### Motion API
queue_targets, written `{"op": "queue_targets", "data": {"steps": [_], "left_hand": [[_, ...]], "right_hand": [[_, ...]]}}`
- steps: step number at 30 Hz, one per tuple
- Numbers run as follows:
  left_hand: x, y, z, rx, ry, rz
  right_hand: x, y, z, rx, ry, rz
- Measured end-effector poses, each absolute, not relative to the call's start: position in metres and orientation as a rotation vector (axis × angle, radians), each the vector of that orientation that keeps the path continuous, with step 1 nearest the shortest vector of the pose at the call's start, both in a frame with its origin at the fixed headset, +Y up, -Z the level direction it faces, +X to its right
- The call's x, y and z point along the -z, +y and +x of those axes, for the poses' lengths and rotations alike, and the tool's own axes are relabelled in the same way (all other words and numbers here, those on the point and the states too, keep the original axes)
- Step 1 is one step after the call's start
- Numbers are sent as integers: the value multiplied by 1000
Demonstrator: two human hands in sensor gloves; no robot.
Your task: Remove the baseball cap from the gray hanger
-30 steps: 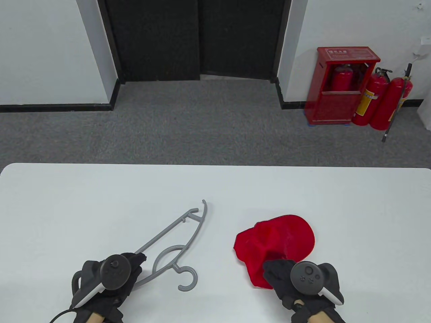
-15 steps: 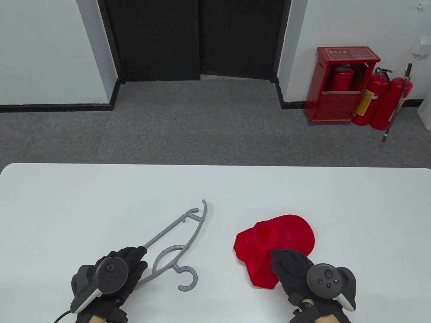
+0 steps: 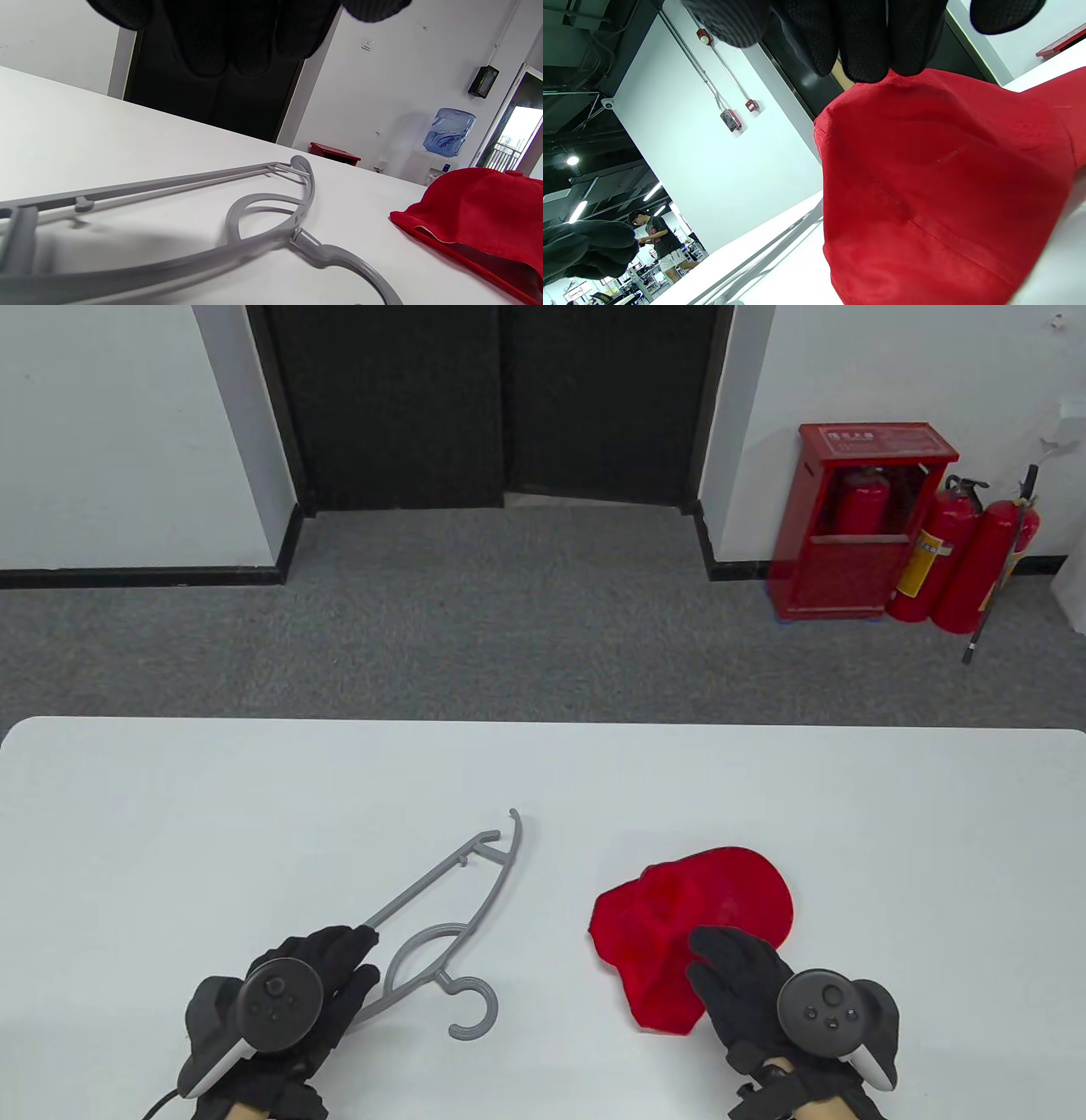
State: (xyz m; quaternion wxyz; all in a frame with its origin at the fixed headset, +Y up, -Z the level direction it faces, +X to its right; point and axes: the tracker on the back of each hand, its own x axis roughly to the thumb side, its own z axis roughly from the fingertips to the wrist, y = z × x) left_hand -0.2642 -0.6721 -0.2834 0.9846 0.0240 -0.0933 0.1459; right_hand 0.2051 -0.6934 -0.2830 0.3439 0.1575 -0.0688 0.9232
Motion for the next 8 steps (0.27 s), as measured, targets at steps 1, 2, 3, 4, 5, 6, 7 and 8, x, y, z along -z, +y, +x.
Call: {"op": "queue_targets", "data": {"steps": [1, 2, 3, 4, 5, 6, 7, 8], "left_hand": [[283, -672, -264, -294, -188, 46], [283, -672, -264, -293, -189, 40], [283, -672, -264, -291, -189, 33], [283, -672, -263, -289, -189, 31], [283, -672, -263, -286, -189, 29], [283, -672, -263, -283, -189, 26], [283, -672, -263, -282, -188, 21], [283, -672, -263, -281, -188, 18]], "right_hand": [[283, -694, 205, -2398, -179, 411], [283, -694, 205, -2399, -178, 412], [283, -694, 205, -2399, -177, 413], [283, -694, 205, -2398, -177, 414], [283, -694, 205, -2397, -178, 414], [283, -694, 205, -2397, -176, 416], [283, -694, 205, -2397, -175, 417], [283, -695, 205, -2397, -175, 418]]}}
